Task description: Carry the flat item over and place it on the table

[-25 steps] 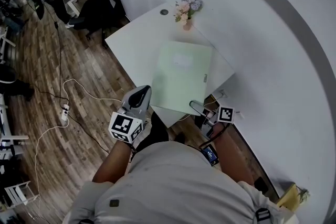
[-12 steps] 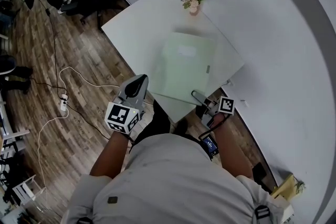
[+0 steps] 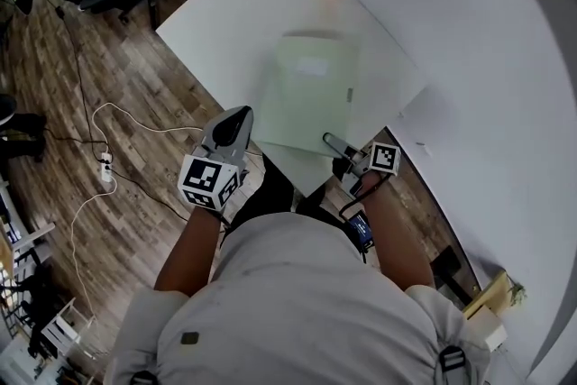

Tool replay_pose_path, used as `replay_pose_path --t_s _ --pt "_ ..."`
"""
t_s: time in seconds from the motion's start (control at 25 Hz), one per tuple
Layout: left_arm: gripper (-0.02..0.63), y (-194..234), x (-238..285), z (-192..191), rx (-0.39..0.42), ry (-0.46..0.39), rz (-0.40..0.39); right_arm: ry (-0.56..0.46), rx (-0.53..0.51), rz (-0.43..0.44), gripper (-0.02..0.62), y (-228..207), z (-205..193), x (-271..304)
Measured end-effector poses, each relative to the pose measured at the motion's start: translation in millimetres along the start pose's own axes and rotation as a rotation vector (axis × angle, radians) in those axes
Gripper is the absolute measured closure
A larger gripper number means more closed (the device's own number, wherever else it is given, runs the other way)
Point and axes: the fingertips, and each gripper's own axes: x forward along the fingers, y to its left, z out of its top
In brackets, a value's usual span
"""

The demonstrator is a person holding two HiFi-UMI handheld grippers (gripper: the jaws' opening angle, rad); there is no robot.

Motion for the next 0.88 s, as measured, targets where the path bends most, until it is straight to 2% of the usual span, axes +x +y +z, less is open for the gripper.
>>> replay_pose_path --t_s 0.24,0.52,0.88 --pt "0.606 2.6 13.9 -11.3 -0.003 0.044 -0.037 -0.008 -0.067 -0.015 0.285 -16.6 6.6 11.7" --pt "0.606 0.7 23.3 -26.6 -0.006 0.088 -0.071 -0.030 -0.070 -0.086 0.284 -52.5 10.1 6.2" --pt "0.606 -10.5 29.1 -39.6 -0.009 0.132 -0.112 -0.050 -0.147 -0.271 0.232 -93.1 24.1 -10.5"
